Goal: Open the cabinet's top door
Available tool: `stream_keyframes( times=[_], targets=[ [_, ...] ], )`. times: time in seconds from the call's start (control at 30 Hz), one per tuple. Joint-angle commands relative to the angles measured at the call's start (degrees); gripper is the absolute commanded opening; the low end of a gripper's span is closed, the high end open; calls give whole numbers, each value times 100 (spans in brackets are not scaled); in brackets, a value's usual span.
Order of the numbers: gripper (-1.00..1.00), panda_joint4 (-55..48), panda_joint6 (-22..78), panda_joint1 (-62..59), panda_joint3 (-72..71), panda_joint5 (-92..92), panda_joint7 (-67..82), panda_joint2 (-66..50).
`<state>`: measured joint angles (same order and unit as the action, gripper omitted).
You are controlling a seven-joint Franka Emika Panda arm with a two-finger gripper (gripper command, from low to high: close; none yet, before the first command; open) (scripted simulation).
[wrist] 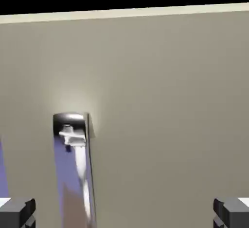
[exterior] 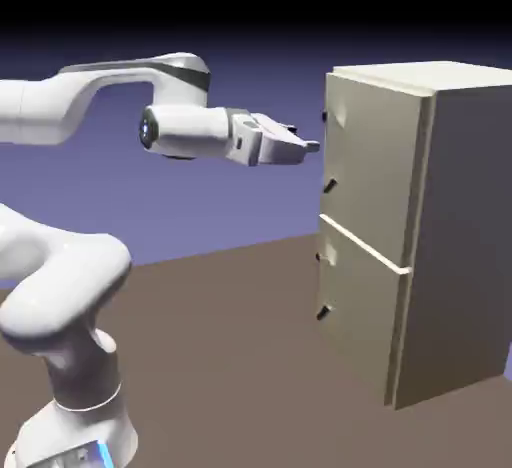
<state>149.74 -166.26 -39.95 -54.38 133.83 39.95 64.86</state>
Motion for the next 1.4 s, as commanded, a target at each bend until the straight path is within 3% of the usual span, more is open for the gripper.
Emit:
stream_keyframes(
  times=[0.0,0.33,0.57,0.6,1.03,1.37],
  targets=[
    [0,-21,14,-76,-101,250,154,60],
    [0,-231,159,-833,-1114,2742,1688,660],
    [0,-900,491,-1868,-1518,2955,1775,420],
    [-100,-900,491,-1868,-1518,2955,1775,420],
    [-100,1459,3296,20,575,1101,1851,468],
    [-100,2324,5686,-28,2652,-1187,2011,472]
  ],
)
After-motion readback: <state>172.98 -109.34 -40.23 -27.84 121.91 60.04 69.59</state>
